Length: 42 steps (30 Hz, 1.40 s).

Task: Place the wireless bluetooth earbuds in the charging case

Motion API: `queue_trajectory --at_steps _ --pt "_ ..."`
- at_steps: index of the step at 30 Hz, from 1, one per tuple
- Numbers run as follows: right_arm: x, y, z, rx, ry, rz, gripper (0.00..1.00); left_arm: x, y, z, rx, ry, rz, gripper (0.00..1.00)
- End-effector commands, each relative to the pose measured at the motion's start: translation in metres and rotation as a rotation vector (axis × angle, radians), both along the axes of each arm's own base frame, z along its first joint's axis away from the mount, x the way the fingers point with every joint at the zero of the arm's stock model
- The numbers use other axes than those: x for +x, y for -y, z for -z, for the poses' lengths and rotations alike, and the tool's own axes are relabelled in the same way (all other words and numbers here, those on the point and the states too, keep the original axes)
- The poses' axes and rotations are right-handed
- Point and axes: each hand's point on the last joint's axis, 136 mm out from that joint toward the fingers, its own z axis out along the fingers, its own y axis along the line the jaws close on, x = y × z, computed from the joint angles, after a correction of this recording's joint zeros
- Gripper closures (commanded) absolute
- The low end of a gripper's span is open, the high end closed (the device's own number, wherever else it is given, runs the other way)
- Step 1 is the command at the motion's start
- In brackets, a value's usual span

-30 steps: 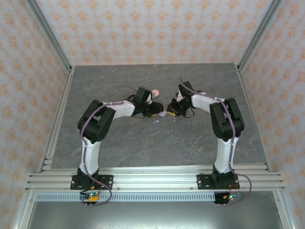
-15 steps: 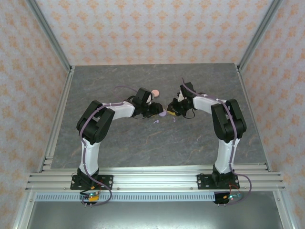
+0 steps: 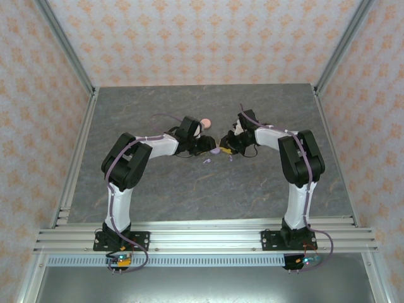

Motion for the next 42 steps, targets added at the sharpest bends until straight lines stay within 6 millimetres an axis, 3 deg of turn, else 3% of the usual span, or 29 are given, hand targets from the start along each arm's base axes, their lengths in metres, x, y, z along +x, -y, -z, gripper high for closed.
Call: queue_trajectory --at_steps 1,14,24,30,36,42 --pt "0.001 0.006 0.009 -0.032 -0.018 0.014 0.75 -0.006 0.001 0.006 -0.008 -0.019 0.005 0.51" --pt "0.0 0.007 0.01 -0.037 -0.022 0.024 0.76 -0.008 0.01 0.016 -0.038 -0.049 0.014 0.52" --pt "0.009 0.011 -0.012 0.015 0.044 0.074 0.77 -0.01 -0.013 0.01 0.063 -0.019 -0.035 0.47" --pt "0.01 0.004 -0.018 0.093 0.051 0.048 0.8 -0.01 -0.025 0.007 0.049 -0.011 -0.061 0.47" --pt "0.011 -0.004 -0.022 0.149 0.052 0.025 0.8 -0.012 -0.023 0.009 0.022 -0.018 -0.052 0.47" --pt "0.01 -0.006 -0.012 0.148 0.023 0.01 0.76 -0.012 -0.021 0.011 0.014 -0.021 -0.051 0.47"
